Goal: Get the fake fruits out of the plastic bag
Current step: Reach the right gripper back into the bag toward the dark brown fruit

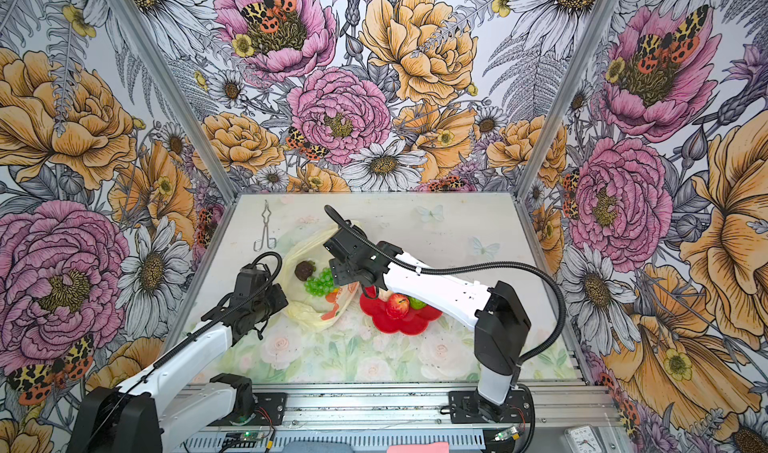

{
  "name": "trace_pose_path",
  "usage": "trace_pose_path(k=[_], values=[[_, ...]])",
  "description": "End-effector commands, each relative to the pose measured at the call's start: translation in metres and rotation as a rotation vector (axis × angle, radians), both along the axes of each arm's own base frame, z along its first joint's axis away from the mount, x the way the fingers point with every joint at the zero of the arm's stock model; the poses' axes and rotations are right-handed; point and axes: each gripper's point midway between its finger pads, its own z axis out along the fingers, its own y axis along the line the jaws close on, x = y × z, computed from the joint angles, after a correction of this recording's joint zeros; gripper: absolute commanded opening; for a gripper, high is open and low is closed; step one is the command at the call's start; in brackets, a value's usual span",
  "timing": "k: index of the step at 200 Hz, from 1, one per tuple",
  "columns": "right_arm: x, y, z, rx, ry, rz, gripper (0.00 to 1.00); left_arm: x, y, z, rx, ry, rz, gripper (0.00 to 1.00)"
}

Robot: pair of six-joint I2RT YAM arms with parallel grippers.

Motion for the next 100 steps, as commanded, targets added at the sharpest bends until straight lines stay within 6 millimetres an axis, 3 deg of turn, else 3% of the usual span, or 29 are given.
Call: trace_pose_path(k=[1, 36, 100], values=[[0.01, 0.041, -0.007, 0.047, 0.007, 0.081, 0.73, 0.005, 0.003, 0.011, 0.018, -0.045, -0.001, 0.0], [0.029, 0.082, -0.027, 0.056, -0.003, 0.164, 0.72, 0.003, 0.005, 0.013, 0.007, -0.058, 0.006, 0.0], [0.055, 0.124, -0.066, 0.095, 0.048, 0.231, 0.72, 0.004, 0.007, 0.012, -0.005, -0.06, 0.012, 0.0]])
